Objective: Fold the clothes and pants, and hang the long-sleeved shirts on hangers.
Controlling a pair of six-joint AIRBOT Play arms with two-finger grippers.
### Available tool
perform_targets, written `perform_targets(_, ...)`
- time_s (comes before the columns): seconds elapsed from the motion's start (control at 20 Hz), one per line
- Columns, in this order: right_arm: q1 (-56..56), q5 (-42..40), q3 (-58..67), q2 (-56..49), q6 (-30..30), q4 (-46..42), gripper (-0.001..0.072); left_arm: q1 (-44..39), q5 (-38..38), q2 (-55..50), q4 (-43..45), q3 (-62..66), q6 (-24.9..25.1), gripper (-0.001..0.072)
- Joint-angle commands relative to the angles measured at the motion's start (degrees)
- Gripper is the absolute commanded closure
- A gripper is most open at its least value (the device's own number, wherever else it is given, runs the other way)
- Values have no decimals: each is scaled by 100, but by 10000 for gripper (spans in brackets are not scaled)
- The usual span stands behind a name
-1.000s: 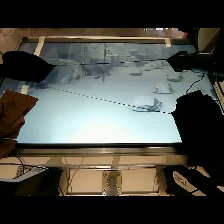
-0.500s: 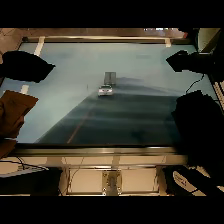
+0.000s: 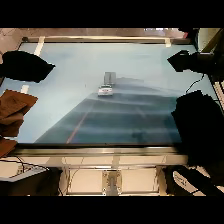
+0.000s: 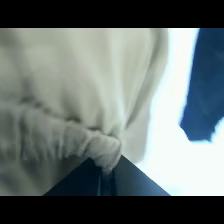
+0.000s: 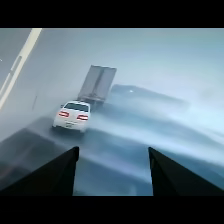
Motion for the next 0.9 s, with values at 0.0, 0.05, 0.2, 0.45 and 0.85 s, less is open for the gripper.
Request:
perform_targets(0.0, -4, 192, 245, 79, -11, -872, 206, -551, -804, 1113, -393, 31, 332, 691)
perform_targets(0.05, -4, 365, 428, 76, -11, -1121, 207, -920, -966, 1443, -492, 31, 374, 691)
perform_targets(0.2, -4, 774, 879, 76, -59, -1725, 207, -2817, -914, 2223, -560, 31, 201, 692)
perform_targets(0.45, -129, 874, 1021, 59, -186, -2616, 207, -7195, 837, 2173, -826, 31, 92, 693)
perform_targets(0.85, -789, 1054, 1019, 2, -160, -2354, 206, -10931, 2105, -496, -1082, 697, 101, 687)
